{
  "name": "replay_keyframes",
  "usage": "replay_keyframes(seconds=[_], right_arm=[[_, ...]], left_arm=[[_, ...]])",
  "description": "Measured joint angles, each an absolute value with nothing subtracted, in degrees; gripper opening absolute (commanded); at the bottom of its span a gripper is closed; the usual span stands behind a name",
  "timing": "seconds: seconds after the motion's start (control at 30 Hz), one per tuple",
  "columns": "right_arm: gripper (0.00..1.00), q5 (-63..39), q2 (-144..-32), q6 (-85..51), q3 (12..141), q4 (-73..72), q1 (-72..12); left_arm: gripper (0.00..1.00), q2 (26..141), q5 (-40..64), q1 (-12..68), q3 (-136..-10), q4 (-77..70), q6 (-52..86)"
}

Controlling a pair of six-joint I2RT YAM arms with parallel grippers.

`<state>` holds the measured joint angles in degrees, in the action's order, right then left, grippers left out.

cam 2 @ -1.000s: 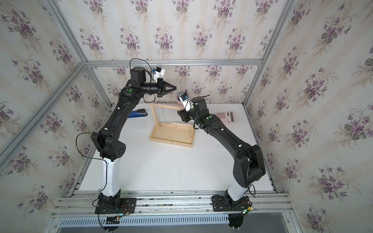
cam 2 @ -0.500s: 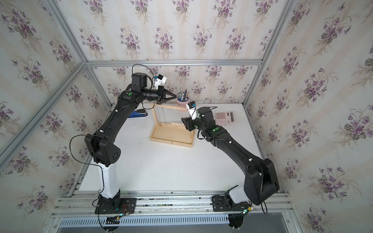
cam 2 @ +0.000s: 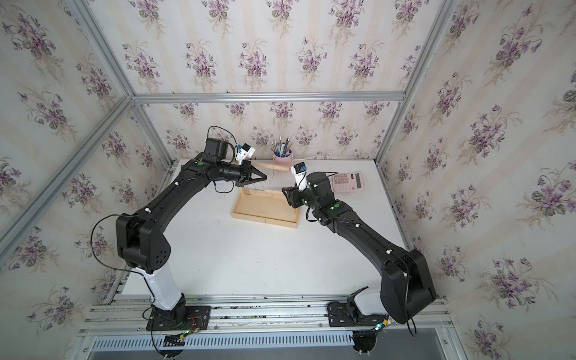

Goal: Hang the necklace on the jewelry display stand
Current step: Hang the necklace on the stand.

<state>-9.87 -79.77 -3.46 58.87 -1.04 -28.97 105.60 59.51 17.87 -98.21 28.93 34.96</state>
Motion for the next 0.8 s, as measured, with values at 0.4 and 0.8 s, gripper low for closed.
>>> replay_keyframes(seconds=[0.4,0.8], right_arm=[[0.59,-9.41,-80.62,-4.32,58.61,-1.41,-28.97],[0.58,-8.62,-81.93,-4.51,58.61,-1.45,-29.04]], left_arm=[[0.05,110.37,56.69,17.69,-99.2,28.93,31.66],[0.0,110.98,56.45,17.58,-110.04,29.36,31.59]])
